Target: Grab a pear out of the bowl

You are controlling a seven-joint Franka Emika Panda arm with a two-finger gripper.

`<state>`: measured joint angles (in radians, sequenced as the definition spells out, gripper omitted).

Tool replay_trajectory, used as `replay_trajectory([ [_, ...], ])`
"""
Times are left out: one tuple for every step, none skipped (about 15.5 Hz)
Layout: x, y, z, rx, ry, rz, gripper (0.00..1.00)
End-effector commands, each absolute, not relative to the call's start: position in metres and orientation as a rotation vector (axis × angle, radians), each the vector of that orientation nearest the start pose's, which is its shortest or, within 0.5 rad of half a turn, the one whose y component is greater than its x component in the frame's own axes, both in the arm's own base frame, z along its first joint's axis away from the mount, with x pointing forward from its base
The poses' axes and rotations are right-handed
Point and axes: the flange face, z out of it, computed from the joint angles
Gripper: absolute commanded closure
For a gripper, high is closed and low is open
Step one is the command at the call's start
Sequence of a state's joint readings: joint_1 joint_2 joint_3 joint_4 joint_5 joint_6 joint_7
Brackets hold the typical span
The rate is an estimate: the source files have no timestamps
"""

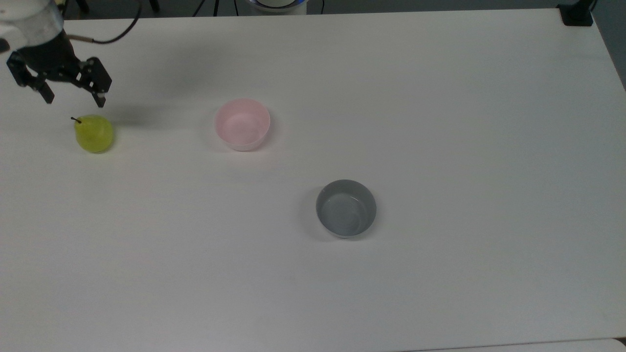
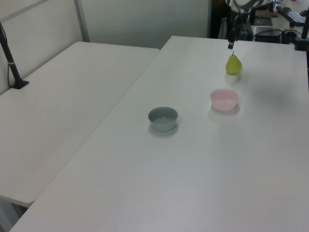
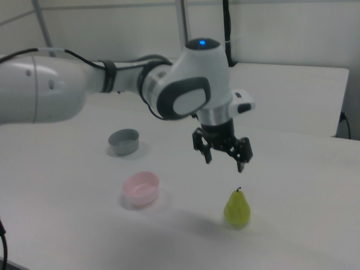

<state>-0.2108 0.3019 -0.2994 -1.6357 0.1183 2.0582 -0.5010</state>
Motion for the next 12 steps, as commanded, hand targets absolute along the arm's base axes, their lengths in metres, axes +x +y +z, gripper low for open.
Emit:
replay_trajectory([
  [0.573,-0.272,0.513,-3.151,0.124,-0.16,0.0],
  [0.57,-0.265,0.529,-3.14,0.137,-0.152,0.0],
  [0.566,-0.255,0.539,-3.127,0.167,-0.128,0.0],
  [0.564,-0.244,0.549,-3.125,0.205,-0.119,0.0],
  [0.564,-0.233,0.556,-3.135,0.268,-0.111,0.0],
  [0.563,-0.222,0.565,-3.133,0.353,-0.115,0.0],
  [0.563,-0.209,0.572,-3.12,0.429,-0.12,0.0],
  [0.562,-0.2,0.581,-3.104,0.49,-0.132,0.0],
  [0.559,-0.192,0.588,-3.089,0.532,-0.138,0.0],
  [0.558,-0.178,0.595,-3.082,0.534,-0.14,0.0],
  [0.555,-0.162,0.602,-3.074,0.534,-0.117,0.0],
  [0.553,-0.153,0.608,-3.069,0.535,-0.114,0.0],
])
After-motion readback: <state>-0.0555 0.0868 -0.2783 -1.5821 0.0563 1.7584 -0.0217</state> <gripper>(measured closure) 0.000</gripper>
